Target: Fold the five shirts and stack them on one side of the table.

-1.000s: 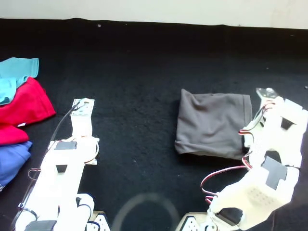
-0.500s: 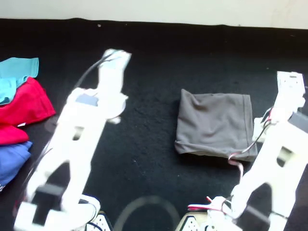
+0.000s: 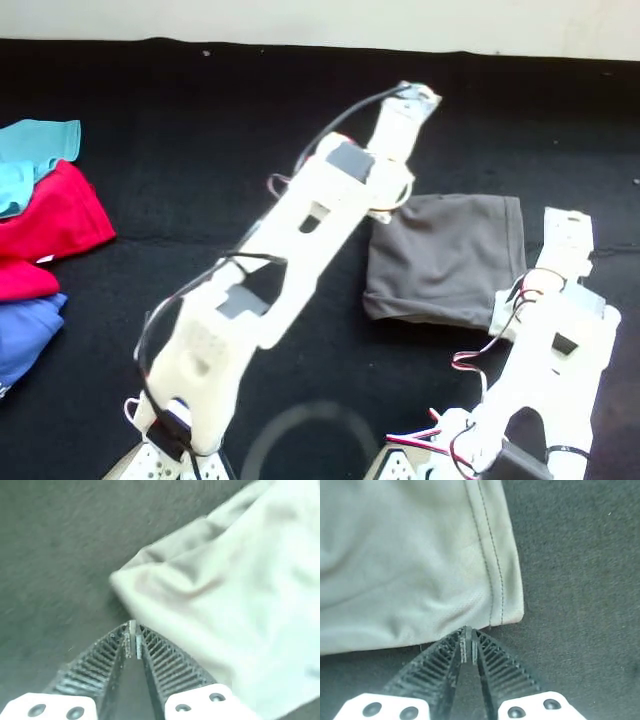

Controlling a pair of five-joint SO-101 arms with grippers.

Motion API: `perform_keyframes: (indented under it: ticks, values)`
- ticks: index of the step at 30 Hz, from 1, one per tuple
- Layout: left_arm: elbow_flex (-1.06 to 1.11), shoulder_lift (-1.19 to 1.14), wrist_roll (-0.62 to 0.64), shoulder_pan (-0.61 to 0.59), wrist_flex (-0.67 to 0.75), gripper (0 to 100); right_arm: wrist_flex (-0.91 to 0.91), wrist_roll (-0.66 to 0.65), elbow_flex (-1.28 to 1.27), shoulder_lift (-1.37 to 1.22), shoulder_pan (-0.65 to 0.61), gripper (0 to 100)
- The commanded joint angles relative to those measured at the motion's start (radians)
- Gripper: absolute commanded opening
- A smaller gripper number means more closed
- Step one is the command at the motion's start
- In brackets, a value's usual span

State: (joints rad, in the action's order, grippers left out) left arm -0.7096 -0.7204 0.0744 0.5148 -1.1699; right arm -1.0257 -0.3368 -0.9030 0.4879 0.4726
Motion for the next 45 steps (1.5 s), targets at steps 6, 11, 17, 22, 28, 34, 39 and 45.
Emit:
perform_keyframes:
  ticks: [6,11,17,22,28,34,39,45]
  values:
    - [-0.214,-0.127,0.048,0.085,-0.003,1,0.010,0.011,-0.025,0.027,0.012,0.7]
    - [-0.216,-0.214,0.043,0.061,0.038,1,0.010,0.011,-0.025,0.025,0.012,0.7]
    - [-0.216,-0.297,0.043,-0.042,0.064,1,0.067,0.008,-0.027,0.024,0.012,0.7]
    - [-0.217,-0.294,0.043,-0.096,0.064,1,0.096,0.006,-0.025,0.024,0.001,0.7]
    - [-0.229,-0.297,0.044,-0.136,0.063,1,0.136,0.005,-0.018,-0.067,0.002,0.7]
    - [-0.300,-0.257,0.046,-0.131,-0.025,1,0.128,0.009,0.025,-0.140,0.012,0.7]
    - [-0.440,-0.216,0.046,-0.136,-0.189,1,-0.019,0.040,0.176,-0.087,0.008,0.7]
    - [-0.619,-0.209,0.051,-0.122,-0.459,1,-0.143,0.103,0.444,-0.114,-0.025,0.7]
